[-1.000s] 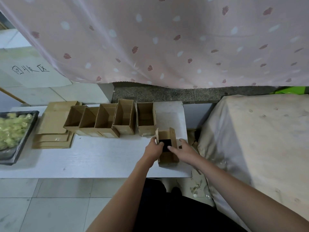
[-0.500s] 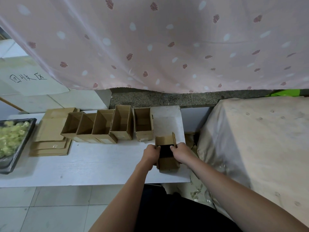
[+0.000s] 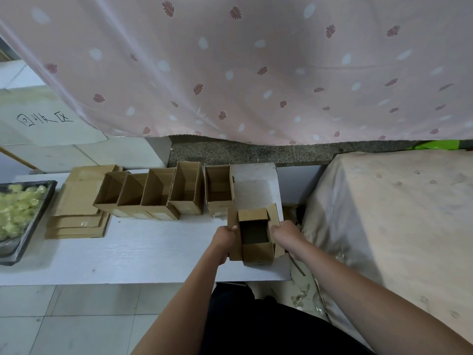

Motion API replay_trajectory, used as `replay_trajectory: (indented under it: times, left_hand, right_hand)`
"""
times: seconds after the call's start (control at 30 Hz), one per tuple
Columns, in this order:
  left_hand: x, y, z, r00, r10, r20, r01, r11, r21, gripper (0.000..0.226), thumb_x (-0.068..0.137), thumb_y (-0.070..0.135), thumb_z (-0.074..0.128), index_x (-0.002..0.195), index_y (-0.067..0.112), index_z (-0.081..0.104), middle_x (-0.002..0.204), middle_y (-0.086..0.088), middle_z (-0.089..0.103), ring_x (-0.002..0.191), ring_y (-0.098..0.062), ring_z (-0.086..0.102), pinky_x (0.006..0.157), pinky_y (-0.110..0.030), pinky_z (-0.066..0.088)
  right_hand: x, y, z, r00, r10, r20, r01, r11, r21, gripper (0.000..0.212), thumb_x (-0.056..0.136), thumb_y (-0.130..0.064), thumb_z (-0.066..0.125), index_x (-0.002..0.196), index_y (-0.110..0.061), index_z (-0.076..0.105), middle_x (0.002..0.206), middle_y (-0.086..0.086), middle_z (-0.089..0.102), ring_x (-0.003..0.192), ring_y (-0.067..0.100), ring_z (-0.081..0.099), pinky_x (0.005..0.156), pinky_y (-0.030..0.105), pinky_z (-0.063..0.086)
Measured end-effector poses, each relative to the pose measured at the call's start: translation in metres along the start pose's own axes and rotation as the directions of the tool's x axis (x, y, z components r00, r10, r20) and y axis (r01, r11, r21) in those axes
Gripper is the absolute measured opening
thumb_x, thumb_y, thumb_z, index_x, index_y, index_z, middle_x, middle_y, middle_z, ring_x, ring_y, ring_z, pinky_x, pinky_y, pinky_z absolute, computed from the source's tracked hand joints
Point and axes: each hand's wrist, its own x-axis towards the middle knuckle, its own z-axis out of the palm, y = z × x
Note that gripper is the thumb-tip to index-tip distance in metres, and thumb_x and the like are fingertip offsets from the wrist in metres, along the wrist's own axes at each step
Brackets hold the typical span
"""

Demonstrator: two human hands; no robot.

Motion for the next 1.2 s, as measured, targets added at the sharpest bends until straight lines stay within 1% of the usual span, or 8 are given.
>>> replay_trajectory:
  times: [0.1, 0.33, 0.43, 0.53, 0.67, 0.8, 1.03, 1.2]
  left_hand:
    - [0.0, 0.0, 0.003, 0.998, 0.068, 0.002, -0.068, 0.997, -0.045, 0.071, 0.1, 0.025, 0.061, 0.157, 0.023, 0.019, 0.147, -0.016, 0.046, 0.13, -0.039, 0.051, 0.098, -0.053, 0.053]
    - [-0.001, 0.008, 0.004, 0.87, 0.485, -0.089, -0.351, 0.737, 0.578, 0.083, 0.086, 0.026, 0.073, 0.154, 0.02, 0.026, 0.153, -0.012, 0.035, 0.141, -0.034, 0.031, 0.115, -0.049, 0.034]
    - [-0.002, 0.012, 0.008, 0.899, 0.437, -0.044, -0.289, 0.665, 0.688, 0.073, 0.086, 0.034, 0.067, 0.149, 0.015, 0.035, 0.144, -0.013, 0.048, 0.132, -0.033, 0.044, 0.11, -0.048, 0.039]
    - [-0.002, 0.01, 0.012, 0.956, 0.293, -0.011, -0.223, 0.752, 0.621, 0.067, 0.086, 0.044, 0.069, 0.139, 0.011, 0.043, 0.128, -0.011, 0.06, 0.112, -0.027, 0.059, 0.092, -0.039, 0.052]
    - [-0.003, 0.001, 0.018, 0.99, 0.125, -0.06, -0.081, 0.875, 0.477, 0.061, 0.093, 0.043, 0.064, 0.136, 0.006, 0.04, 0.126, -0.013, 0.06, 0.104, -0.024, 0.06, 0.079, -0.031, 0.048]
    - [0.001, -0.004, 0.018, 0.995, 0.056, -0.081, -0.025, 0.941, 0.338, 0.057, 0.093, 0.046, 0.063, 0.13, 0.005, 0.05, 0.12, -0.014, 0.063, 0.105, -0.027, 0.063, 0.091, -0.038, 0.056]
    - [-0.004, 0.004, 0.024, 0.996, 0.063, -0.059, -0.04, 0.944, 0.328, 0.045, 0.103, 0.033, 0.05, 0.136, 0.004, 0.043, 0.129, -0.018, 0.059, 0.114, -0.031, 0.06, 0.093, -0.037, 0.051]
    - [-0.007, 0.004, 0.011, 0.99, 0.142, -0.023, -0.134, 0.969, 0.209, 0.044, 0.11, 0.029, 0.022, 0.147, 0.013, 0.037, 0.141, -0.018, 0.05, 0.125, -0.034, 0.05, 0.104, -0.046, 0.047]
  right_hand:
    - [-0.005, 0.0, 0.002, 0.991, -0.08, 0.106, 0.095, 0.983, -0.155, 0.039, 0.097, -0.035, 0.061, 0.127, -0.013, 0.052, 0.114, 0.002, 0.06, 0.097, 0.02, 0.06, 0.068, 0.025, 0.046]
    - [-0.003, -0.02, -0.004, 0.988, -0.091, 0.123, 0.14, 0.861, -0.489, 0.014, 0.1, -0.023, 0.054, 0.095, -0.01, 0.055, 0.085, 0.007, 0.057, 0.074, 0.023, 0.058, 0.054, 0.026, 0.043]
    - [0.0, -0.03, -0.01, 0.967, -0.235, 0.102, 0.251, 0.796, -0.551, 0.017, 0.099, -0.024, 0.053, 0.103, -0.012, 0.064, 0.096, 0.008, 0.063, 0.084, 0.027, 0.061, 0.071, 0.031, 0.052]
    - [-0.001, -0.036, -0.012, 0.913, -0.366, 0.183, 0.406, 0.757, -0.511, 0.019, 0.099, -0.025, 0.055, 0.098, -0.017, 0.072, 0.096, 0.008, 0.069, 0.092, 0.03, 0.063, 0.082, 0.039, 0.055]
    - [0.005, -0.029, -0.014, 0.865, -0.494, 0.084, 0.431, 0.648, -0.627, 0.055, 0.092, -0.036, 0.066, 0.142, -0.023, 0.049, 0.141, 0.006, 0.055, 0.128, 0.031, 0.051, 0.104, 0.045, 0.045]
    - [0.009, -0.012, -0.011, 0.986, -0.118, -0.114, 0.096, 0.978, -0.185, 0.097, 0.08, -0.051, 0.077, 0.148, -0.006, 0.025, 0.146, 0.012, 0.046, 0.132, 0.032, 0.048, 0.098, 0.036, 0.046]
    - [0.006, 0.007, 0.009, 0.999, -0.004, -0.052, 0.0, 0.997, -0.073, 0.086, 0.081, -0.028, 0.08, 0.151, -0.014, 0.032, 0.14, 0.009, 0.053, 0.125, 0.028, 0.054, 0.1, 0.037, 0.049]
    - [0.01, 0.007, -0.003, 0.999, 0.042, 0.021, -0.046, 0.973, 0.227, 0.042, 0.094, -0.006, 0.052, 0.134, -0.017, 0.048, 0.133, 0.01, 0.055, 0.112, 0.026, 0.055, 0.098, 0.042, 0.049]
